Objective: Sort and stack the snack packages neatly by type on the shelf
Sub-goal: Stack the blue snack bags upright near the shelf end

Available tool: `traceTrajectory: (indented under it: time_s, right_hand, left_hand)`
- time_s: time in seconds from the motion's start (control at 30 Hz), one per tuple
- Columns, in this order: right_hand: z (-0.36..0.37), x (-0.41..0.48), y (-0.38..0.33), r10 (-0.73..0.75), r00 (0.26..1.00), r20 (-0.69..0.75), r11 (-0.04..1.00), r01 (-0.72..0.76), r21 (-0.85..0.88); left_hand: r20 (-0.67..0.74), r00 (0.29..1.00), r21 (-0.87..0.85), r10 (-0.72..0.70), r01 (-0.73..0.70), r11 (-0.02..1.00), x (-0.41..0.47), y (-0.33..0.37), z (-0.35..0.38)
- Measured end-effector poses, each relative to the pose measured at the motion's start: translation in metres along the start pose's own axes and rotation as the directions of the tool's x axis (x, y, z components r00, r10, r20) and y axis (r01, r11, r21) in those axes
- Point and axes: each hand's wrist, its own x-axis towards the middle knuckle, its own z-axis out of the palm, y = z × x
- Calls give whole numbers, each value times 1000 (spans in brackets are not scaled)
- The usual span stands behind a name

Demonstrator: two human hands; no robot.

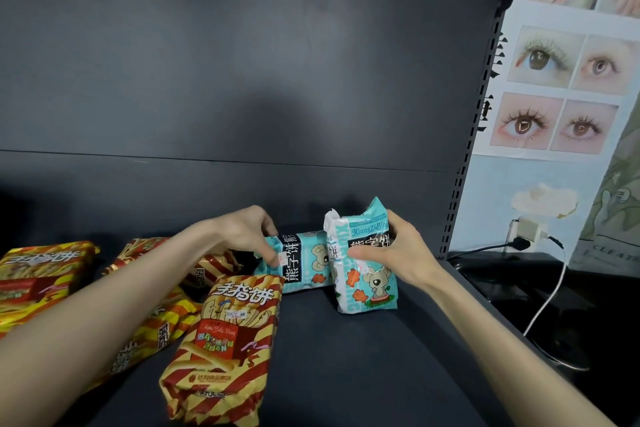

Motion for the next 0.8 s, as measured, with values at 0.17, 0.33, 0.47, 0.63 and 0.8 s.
traceTrajectory:
  time_s: [0.17, 0.33, 0.47, 0.63, 0.8]
  right_hand:
    - [-1, 1, 5, -26, 998, -52, 998, 29, 49]
    - [0, 6, 11, 5, 998, -70, 999, -3, 37]
    - [2, 10, 12, 38, 995, -88, 999, -36, 23]
    - [7, 11, 18, 54, 996, -64, 993, -47, 107]
    - [10, 15, 26, 41, 999, -22, 982, -36, 188]
  left_hand:
    - [-27, 998, -242, 52, -57, 969, 2, 6, -7]
    - [-196, 975, -321, 101, -161, 933, 8, 18, -6]
    - [-297, 951, -221, 89, -159, 962, 13, 23, 0]
    - [-127, 974, -164, 188, -208, 964, 15, 26, -6]
    - [-287, 947, -465, 142, -268, 844, 28, 31, -3]
